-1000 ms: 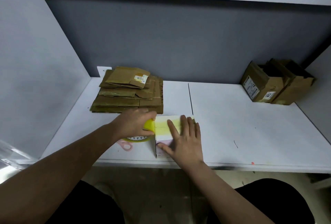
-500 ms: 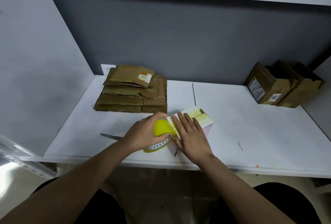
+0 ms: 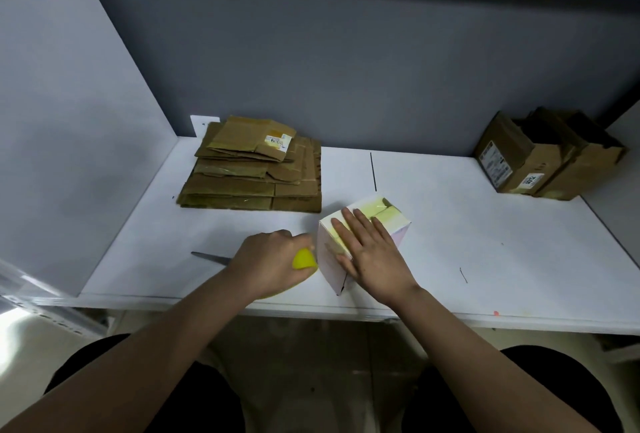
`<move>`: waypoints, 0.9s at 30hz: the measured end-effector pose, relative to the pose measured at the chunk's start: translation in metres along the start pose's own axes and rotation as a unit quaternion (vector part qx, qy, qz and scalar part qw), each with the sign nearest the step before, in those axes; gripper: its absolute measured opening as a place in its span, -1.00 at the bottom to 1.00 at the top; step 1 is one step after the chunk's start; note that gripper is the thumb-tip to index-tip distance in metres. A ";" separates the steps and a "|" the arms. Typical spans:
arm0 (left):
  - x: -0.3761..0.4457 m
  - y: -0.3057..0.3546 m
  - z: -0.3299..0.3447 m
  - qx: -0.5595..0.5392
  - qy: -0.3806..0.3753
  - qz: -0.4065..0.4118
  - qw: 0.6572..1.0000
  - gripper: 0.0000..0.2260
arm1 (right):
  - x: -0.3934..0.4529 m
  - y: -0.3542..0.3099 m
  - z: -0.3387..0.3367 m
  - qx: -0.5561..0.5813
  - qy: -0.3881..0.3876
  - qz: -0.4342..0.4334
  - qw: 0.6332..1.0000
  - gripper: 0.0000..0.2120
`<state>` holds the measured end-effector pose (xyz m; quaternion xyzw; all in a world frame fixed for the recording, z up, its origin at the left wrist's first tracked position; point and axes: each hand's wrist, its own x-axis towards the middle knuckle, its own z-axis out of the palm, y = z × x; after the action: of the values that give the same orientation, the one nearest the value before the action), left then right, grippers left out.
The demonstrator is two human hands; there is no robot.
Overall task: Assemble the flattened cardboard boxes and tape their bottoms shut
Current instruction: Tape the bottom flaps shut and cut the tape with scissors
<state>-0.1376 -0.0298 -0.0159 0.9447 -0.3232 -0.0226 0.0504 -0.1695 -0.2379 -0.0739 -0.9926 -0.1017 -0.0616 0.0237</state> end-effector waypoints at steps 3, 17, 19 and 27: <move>0.000 0.005 0.013 0.016 0.001 0.000 1.000 -0.55 | -0.002 0.002 0.000 0.006 -0.003 -0.008 1.000 -0.46; 0.001 0.019 0.058 -0.040 0.078 -0.041 0.995 -0.54 | 0.009 -0.032 0.006 0.090 0.105 0.129 0.982 -0.50; 0.001 0.020 0.061 -0.094 0.081 -0.053 0.991 -0.54 | 0.012 -0.032 0.009 0.075 0.123 0.123 0.982 -0.54; 0.016 0.038 0.082 -0.512 0.048 -0.124 0.849 -0.69 | 0.022 0.017 0.000 0.115 0.037 0.033 0.992 -0.48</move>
<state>-0.1545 -0.0764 -0.0931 0.8171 -0.1433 -0.1450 0.5393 -0.1446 -0.2499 -0.0715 -0.9832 -0.0744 -0.0858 0.1432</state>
